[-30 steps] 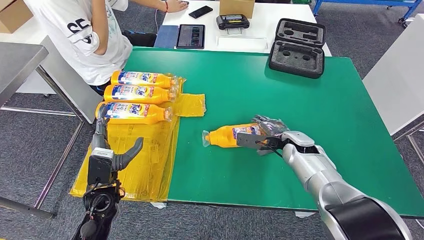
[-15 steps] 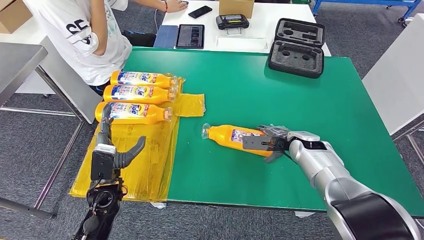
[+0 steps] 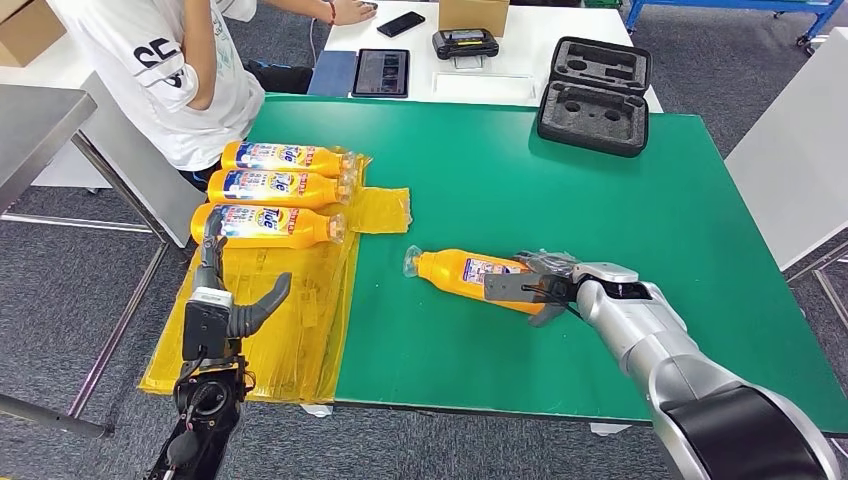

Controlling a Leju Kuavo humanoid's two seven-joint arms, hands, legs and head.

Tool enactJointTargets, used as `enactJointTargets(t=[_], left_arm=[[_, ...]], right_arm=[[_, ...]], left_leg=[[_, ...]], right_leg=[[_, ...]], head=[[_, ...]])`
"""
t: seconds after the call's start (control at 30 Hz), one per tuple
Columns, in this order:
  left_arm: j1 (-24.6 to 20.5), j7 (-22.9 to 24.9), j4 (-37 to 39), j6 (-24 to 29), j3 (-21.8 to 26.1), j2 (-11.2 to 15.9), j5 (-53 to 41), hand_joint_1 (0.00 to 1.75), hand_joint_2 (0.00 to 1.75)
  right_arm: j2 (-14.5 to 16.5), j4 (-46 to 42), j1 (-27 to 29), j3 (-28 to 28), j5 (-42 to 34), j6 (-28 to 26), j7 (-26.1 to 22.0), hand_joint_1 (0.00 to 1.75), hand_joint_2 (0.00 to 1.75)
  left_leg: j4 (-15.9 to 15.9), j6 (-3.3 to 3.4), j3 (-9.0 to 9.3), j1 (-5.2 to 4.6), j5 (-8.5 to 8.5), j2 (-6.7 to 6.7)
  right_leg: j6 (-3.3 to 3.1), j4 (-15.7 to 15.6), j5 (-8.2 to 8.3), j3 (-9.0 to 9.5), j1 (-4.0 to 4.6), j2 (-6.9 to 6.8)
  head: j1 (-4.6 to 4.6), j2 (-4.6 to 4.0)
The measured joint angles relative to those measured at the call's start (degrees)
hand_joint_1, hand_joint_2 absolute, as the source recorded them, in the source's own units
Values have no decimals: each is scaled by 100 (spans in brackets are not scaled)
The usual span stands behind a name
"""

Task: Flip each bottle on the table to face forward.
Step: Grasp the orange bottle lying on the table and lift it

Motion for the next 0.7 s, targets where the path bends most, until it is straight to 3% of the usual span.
enactJointTargets(t=[0.03, 0.13, 0.17, 0.3, 0.7], left_arm=[[-2, 1, 0, 8, 1, 0, 7, 0, 175], [-4, 2, 0, 18, 2, 0, 14, 0, 175], [-4, 2, 0, 19, 2, 0, 14, 0, 175], [-4, 2, 0, 19, 2, 0, 14, 0, 175], [-3, 1, 0, 19, 2, 0, 14, 0, 175]], right_arm=[[7, 1, -2, 5, 2, 0, 1, 10, 175], [26, 2, -8, 30, 13, -20, 3, 129, 175], [31, 2, -8, 38, 15, -43, 4, 161, 175], [45, 2, -6, 55, 15, -200, 15, 174, 175], [52, 2, 50, 106, -16, -667, 12, 175, 175]], left_leg=[[0, 0, 0, 0, 0, 0], [0, 0, 0, 0, 0, 0], [0, 0, 0, 0, 0, 0], [0, 0, 0, 0, 0, 0], [0, 0, 0, 0, 0, 0]], right_leg=[[0, 0, 0, 0, 0, 0], [0, 0, 0, 0, 0, 0], [0, 0, 0, 0, 0, 0], [0, 0, 0, 0, 0, 0], [0, 0, 0, 0, 0, 0]], head=[[0, 0], [0, 0], [0, 0], [0, 0], [0, 0]])
